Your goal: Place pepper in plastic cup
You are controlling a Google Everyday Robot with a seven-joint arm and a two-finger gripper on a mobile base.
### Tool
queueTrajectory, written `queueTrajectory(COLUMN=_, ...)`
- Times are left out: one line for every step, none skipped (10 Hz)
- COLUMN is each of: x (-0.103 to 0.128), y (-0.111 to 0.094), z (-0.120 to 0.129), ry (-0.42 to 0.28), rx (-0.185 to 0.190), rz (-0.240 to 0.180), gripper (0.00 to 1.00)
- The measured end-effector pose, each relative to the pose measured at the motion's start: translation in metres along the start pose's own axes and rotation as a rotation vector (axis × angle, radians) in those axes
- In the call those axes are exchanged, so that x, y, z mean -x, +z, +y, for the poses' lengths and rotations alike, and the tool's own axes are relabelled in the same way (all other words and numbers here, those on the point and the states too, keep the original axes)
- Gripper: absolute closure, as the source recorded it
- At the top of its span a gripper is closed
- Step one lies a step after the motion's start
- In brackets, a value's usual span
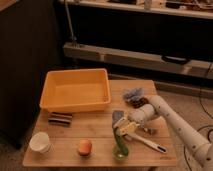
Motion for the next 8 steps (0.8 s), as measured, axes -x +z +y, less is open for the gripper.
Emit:
queueTrajectory(x=0.011, y=-0.007, z=0.006, ry=-0.007, rx=-0.046, rz=0.021, gripper=1.0)
queueTrajectory(x=0.02, y=-0.011, z=0.011, ry=-0.015, rx=-0.072, rz=0.034, gripper=1.0)
queueTrajectory(x=0.027, y=-0.015, z=0.015, ry=-0.02, rx=-0.101, rz=0.042, gripper=1.0)
queueTrajectory(x=0.037, y=-0.017, z=0.02, ry=-0.027, rx=-0.132, rz=0.051, gripper=1.0)
queueTrajectory(x=0.046, y=-0.021, z=0.028, ry=-0.027, rx=-0.185, rz=0.059, gripper=1.0)
queueTrajectory(x=0.051, y=-0.021, z=0.036, ry=-0.018, rx=-0.255, rz=0.066, gripper=1.0)
queueTrajectory(x=0.054, y=-0.02, z=0.045, ry=-0.011, rx=-0.32, rz=0.069, gripper=1.0)
queueTrajectory(x=0.053, y=-0.013, z=0.059, ry=-0.005, rx=-0.402, rz=0.069, gripper=1.0)
